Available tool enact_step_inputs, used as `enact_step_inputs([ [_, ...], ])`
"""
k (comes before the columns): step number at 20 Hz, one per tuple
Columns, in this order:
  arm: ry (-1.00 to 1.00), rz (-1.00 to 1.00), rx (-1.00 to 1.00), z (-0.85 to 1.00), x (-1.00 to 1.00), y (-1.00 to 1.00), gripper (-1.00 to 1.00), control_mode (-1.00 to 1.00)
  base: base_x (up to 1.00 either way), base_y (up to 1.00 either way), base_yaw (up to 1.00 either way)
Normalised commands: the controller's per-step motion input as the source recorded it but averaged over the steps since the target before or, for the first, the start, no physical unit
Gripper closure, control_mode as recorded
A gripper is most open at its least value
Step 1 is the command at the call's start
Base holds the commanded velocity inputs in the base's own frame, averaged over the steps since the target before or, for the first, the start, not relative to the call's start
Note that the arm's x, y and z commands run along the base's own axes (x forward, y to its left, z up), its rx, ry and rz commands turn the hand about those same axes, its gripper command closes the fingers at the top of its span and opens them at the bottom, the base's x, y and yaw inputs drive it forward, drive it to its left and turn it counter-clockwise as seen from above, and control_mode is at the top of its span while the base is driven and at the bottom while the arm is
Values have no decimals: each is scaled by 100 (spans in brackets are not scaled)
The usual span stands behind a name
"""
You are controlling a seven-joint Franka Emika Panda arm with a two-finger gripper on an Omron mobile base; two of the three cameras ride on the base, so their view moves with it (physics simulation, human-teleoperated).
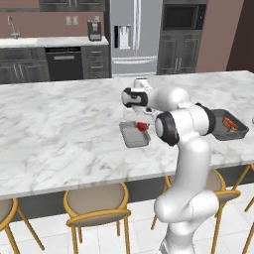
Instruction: Place one cooked food and one vegetable from the large plate to each tupperware container.
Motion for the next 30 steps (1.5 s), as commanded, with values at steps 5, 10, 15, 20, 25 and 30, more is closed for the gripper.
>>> enact_step_inputs([
  [5,-1,-29,-3,-43,45,0,100,-100,0,0,0],
  [10,0,-19,-9,-33,41,0,100,-100,0,0,0],
  [15,0,-10,-3,-6,42,0,100,-100,0,0,0],
  [20,-8,-3,0,-12,40,0,100,-100,0,0,0],
  [25,-1,0,0,-4,5,1,-100,-100,0,0,0],
  [30,0,0,0,0,0,1,-100,-100,0,0,0],
])
